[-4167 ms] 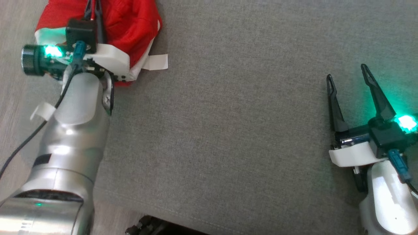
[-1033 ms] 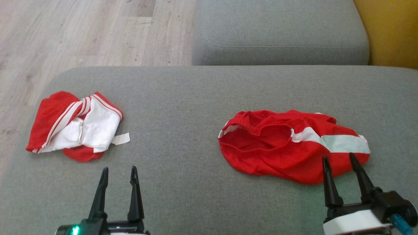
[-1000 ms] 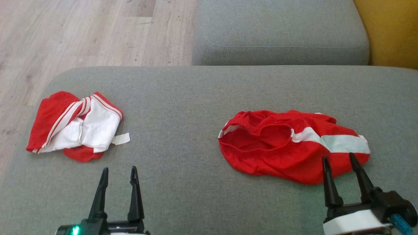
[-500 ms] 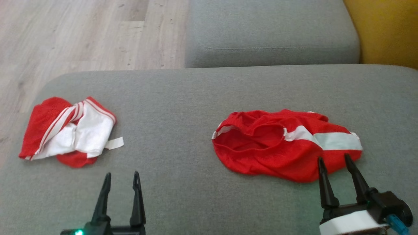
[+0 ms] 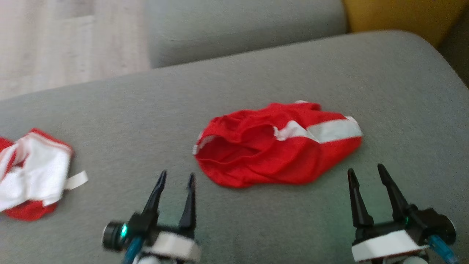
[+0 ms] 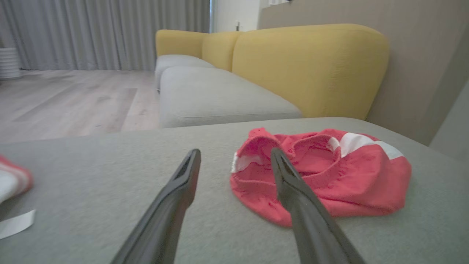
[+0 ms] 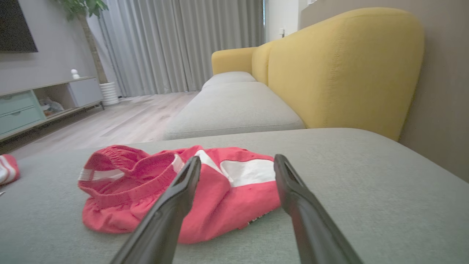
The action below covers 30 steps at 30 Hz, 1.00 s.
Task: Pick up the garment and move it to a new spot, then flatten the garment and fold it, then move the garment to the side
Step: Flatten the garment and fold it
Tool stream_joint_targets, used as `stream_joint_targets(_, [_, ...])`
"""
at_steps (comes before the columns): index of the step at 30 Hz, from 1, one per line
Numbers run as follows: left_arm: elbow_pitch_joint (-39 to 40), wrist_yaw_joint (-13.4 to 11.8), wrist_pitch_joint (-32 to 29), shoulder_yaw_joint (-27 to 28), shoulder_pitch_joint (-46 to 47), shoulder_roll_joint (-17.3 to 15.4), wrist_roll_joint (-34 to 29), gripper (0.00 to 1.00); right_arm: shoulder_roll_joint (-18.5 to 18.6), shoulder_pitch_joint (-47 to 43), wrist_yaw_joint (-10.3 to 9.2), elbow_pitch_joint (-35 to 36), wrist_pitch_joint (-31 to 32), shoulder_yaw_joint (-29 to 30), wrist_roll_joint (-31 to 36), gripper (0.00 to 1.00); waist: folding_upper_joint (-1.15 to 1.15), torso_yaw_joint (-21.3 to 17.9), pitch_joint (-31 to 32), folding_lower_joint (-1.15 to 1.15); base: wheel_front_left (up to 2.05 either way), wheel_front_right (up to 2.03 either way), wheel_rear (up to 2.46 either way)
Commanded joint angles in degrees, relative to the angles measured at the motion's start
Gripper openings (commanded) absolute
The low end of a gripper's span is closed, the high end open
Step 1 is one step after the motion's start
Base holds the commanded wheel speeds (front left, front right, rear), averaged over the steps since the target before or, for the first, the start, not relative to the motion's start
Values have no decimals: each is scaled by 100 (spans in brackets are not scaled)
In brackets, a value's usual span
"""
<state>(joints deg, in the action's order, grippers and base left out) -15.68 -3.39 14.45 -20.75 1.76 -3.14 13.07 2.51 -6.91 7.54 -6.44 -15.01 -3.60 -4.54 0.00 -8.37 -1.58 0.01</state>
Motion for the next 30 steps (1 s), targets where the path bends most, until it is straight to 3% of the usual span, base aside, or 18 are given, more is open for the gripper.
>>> stream_joint_targets(1, [34,49,37,57,406,26,90,100,37,326,-5,223,1,-157,-26,100,0,-432,-342,-1,0,0,0])
stream_joint_targets(9, [-842,409,-951,-788,1965,26,1081,100,37,586,-5,356,1,-279,-141,100,0,-1180,-905,-1,0,0,0])
stream_joint_targets(18, [-1271,293,-1809,-927,2812,26,2235,100,37,706,-5,383,1,-396,-357,100,0,-1681,-1317,-1,0,0,0])
stream_joint_targets(27, [-1423,260,-1768,-935,2991,26,2389,100,37,705,-5,378,1,-407,-445,100,0,-1790,-1382,-1,0,0,0])
stream_joint_targets(28, [-1420,269,-1729,-935,3006,26,2387,85,37,704,-5,375,1,-399,-446,100,0,-1783,-1379,-1,0,0,0])
stream_joint_targets(29, [-1412,282,-1699,-938,3017,26,2398,49,37,705,-5,370,1,-392,-445,100,0,-1773,-1373,-1,0,0,0])
stream_joint_targets(30, [-1388,296,-1661,-946,3029,26,2412,27,37,707,-5,368,1,-382,-440,100,0,-1747,-1370,-1,0,0,0])
